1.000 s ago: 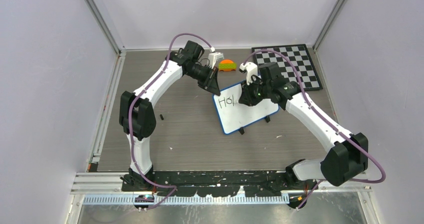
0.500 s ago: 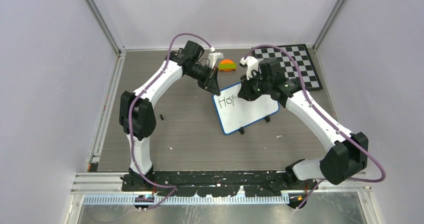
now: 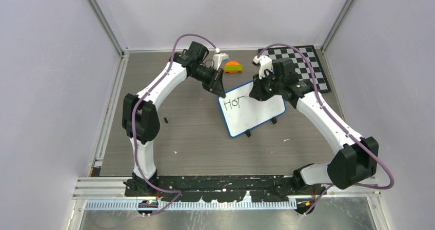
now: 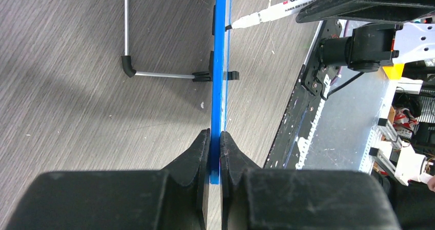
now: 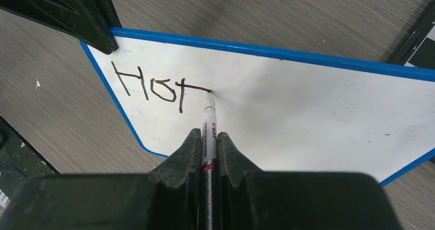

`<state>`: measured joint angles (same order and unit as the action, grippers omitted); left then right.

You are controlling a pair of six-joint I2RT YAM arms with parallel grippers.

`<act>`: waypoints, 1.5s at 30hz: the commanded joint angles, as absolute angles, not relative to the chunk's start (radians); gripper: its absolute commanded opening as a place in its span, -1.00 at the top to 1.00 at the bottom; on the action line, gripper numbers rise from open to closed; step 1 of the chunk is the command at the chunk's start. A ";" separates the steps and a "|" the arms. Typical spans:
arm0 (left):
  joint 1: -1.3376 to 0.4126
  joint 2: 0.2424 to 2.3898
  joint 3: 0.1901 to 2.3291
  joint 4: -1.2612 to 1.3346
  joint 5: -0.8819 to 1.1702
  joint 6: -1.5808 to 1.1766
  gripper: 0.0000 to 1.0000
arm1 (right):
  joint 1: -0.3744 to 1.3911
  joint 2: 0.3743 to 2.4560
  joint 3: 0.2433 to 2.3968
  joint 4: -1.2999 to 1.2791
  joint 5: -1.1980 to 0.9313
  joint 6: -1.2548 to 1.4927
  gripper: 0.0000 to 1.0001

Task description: Write a sentence on the whiteboard

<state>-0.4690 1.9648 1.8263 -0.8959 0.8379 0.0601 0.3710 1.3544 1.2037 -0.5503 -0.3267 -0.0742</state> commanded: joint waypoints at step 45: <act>-0.468 1.950 1.859 -0.902 0.862 0.058 1.00 | 0.356 1.348 1.201 -0.545 -0.341 -0.104 0.99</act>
<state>-0.4690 1.9648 1.8267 -0.8978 0.8467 0.0601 0.3588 1.3506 1.1801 -0.5800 -0.3630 -0.0788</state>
